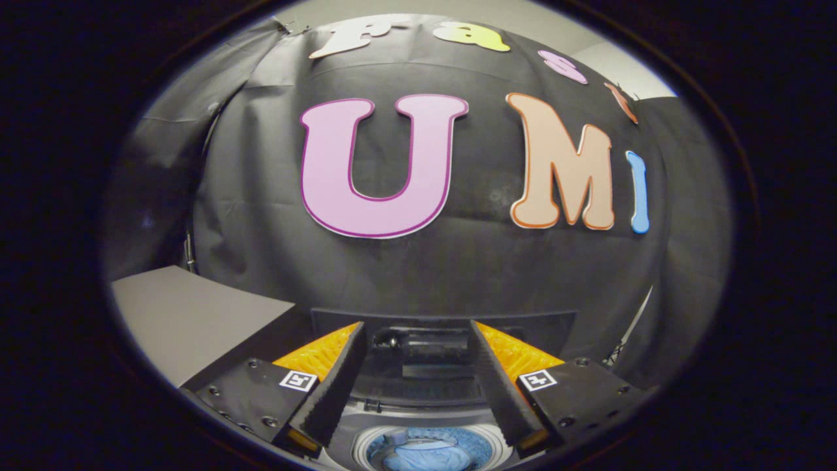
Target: Put the clothes into the washing machine and then close the washing machine lid.
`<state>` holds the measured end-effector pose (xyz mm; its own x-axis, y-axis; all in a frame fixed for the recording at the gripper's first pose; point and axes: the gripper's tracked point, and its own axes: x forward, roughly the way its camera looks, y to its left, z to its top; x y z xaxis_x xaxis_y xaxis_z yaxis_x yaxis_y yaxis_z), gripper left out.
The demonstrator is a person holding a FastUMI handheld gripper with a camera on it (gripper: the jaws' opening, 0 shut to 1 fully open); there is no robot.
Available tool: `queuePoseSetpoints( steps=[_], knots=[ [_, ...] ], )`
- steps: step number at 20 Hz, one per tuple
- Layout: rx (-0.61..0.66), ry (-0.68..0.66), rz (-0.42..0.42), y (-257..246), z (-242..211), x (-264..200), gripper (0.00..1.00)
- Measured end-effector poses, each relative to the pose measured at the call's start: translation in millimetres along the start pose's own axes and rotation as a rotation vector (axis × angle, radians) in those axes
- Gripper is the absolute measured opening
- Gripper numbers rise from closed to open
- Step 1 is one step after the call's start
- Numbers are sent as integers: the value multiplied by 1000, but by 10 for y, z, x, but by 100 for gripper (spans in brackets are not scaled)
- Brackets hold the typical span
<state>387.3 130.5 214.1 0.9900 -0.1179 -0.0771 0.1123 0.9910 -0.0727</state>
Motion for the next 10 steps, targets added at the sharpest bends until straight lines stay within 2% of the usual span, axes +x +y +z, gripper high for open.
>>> queuePoseSetpoints(
  steps=[5, 10],
  knots=[
    [11, -20, -20, 82, 117, 571, 96],
    [-34, -12, -39, 163, 47, 949, 96]
  ],
)
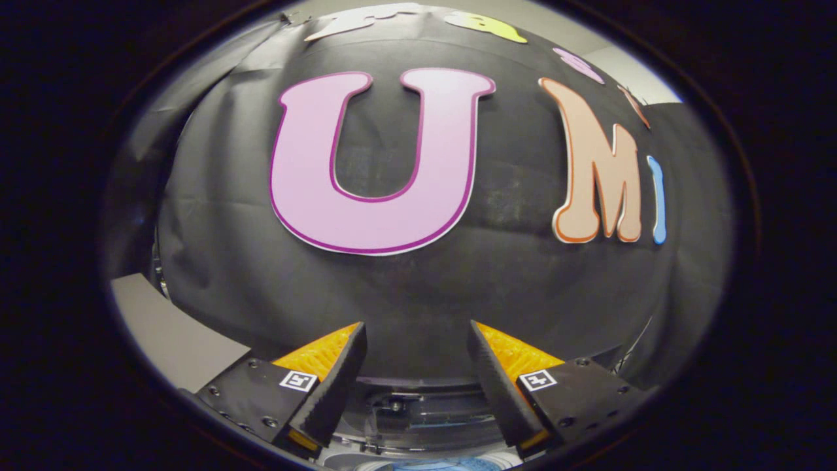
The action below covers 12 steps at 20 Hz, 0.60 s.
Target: Put the clothes into the washing machine and then close the washing machine lid.
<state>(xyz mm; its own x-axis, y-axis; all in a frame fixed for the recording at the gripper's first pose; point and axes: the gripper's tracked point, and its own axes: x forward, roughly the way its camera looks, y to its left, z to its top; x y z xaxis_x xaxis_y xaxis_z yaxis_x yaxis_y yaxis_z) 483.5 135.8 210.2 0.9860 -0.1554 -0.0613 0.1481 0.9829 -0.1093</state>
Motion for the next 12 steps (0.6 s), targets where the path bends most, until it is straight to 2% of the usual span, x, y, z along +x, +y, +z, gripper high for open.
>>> queuePoseSetpoints(
  steps=[4, 7, 10, 12],
  knots=[
    [-35, 29, -14, -7, -131, 102, 96],
    [-3, 43, -11, 8, -164, 127, 96],
    [80, 93, -3, 8, -235, 150, 97],
    [54, 93, 1, 14, -222, 123, 96]
  ],
)
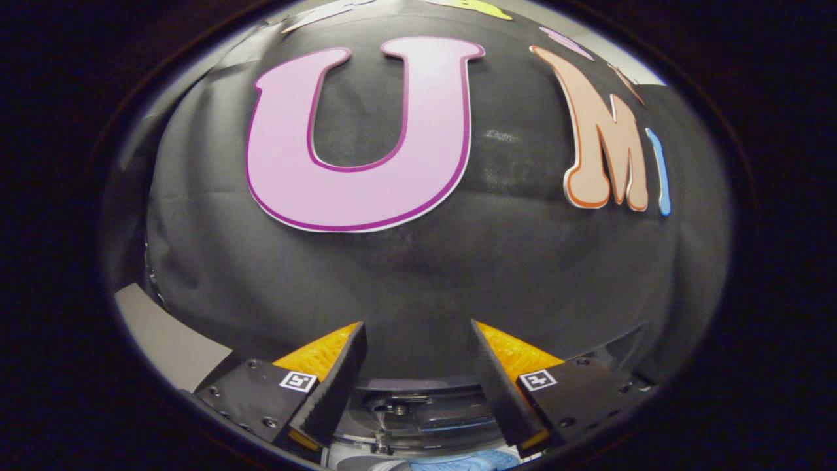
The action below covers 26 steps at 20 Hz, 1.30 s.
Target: Put the clothes into the washing machine and then close the washing machine lid.
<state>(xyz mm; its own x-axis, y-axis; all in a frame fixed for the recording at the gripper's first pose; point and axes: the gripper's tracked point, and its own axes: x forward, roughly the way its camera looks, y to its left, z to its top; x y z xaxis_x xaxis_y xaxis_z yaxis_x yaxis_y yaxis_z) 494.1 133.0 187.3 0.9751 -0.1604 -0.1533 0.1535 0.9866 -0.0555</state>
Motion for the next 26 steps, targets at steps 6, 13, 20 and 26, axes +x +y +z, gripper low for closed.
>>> queuePoseSetpoints(
  steps=[6, 13, 20, 26],
  knots=[
    [8, -19, -4, -22, -11, -163, 97],
    [0, -24, 11, -43, -79, -529, 97],
    [-6, -17, 35, -64, -335, -1070, 97],
    [-7, 21, 54, -125, -646, -1419, 98]
  ],
)
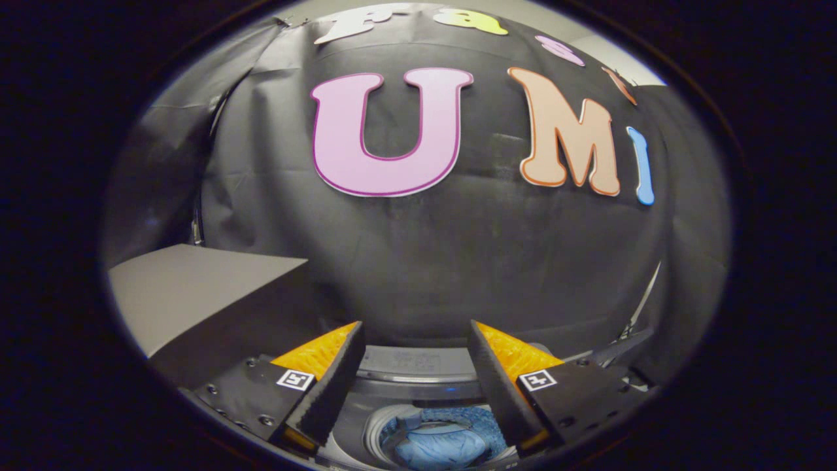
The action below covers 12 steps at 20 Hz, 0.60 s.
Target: Put the clothes into the washing machine and then close the washing machine lid.
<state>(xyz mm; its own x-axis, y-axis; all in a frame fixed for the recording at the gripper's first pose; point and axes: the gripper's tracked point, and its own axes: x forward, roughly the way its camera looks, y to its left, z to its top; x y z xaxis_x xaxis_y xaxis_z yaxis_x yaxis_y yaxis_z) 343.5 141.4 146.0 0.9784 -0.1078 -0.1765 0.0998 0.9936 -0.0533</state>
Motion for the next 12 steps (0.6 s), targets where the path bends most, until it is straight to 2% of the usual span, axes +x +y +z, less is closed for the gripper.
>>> queuePoseSetpoints(
  steps=[7, 12],
  knots=[
    [24, -9, 7, -120, -173, -251, 98],
    [1, -41, 45, -194, -229, -449, 98]
  ],
)
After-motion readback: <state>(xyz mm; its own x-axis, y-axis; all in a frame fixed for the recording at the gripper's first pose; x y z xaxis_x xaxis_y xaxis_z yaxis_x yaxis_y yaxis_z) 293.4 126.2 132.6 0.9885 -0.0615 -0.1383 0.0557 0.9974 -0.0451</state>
